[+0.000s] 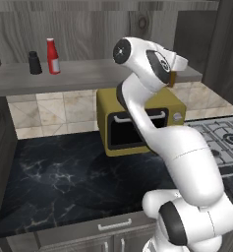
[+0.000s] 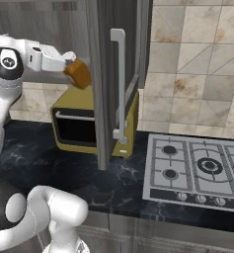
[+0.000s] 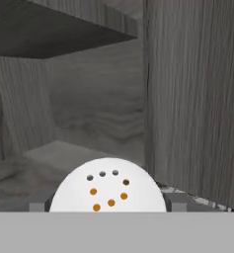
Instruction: Collect the turmeric, ketchup, and shaker from the cabinet and place them next to the stove.
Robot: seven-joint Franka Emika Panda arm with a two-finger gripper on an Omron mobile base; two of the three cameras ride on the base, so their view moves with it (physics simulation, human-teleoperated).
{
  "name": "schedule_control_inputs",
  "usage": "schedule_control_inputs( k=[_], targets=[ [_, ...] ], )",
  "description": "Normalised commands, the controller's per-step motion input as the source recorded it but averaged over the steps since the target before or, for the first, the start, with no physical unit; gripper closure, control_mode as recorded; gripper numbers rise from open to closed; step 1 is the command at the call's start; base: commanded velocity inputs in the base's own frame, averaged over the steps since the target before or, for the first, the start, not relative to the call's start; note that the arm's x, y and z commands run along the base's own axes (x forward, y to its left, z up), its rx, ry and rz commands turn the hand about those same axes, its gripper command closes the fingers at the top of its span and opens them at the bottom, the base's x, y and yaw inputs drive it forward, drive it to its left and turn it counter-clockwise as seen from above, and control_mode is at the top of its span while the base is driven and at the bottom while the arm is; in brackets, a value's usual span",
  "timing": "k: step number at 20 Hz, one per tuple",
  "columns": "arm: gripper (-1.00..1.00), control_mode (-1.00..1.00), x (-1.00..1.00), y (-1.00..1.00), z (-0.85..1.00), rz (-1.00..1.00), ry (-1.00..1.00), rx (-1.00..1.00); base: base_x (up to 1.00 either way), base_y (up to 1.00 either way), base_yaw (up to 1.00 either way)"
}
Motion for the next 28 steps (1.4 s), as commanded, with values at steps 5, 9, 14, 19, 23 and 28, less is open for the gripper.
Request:
schedule_control_inputs(
  k=[5, 9, 14, 19, 23, 28],
  targets=[
    [1.00, -1.00, -0.61, 0.00, -0.10, -0.27, 0.17, 0.10, 0.00, 0.00, 0.00],
    [1.00, -1.00, -0.28, 0.00, -0.45, -0.06, 0.08, 0.06, 0.00, 0.00, 0.00],
    [1.00, -1.00, -0.21, -0.06, -0.42, -0.03, -0.01, 0.03, 0.00, 0.00, 0.00],
    [1.00, -1.00, -0.36, -0.16, -0.52, -0.03, -0.04, 0.09, 0.00, 0.00, 0.00],
    [1.00, -1.00, -0.21, -0.19, -0.38, -0.03, -0.01, 0.10, 0.00, 0.00, 0.00],
    [1.00, -1.00, 0.00, -0.34, -0.37, -0.04, 0.00, 0.08, 0.00, 0.00, 0.00]
  ],
)
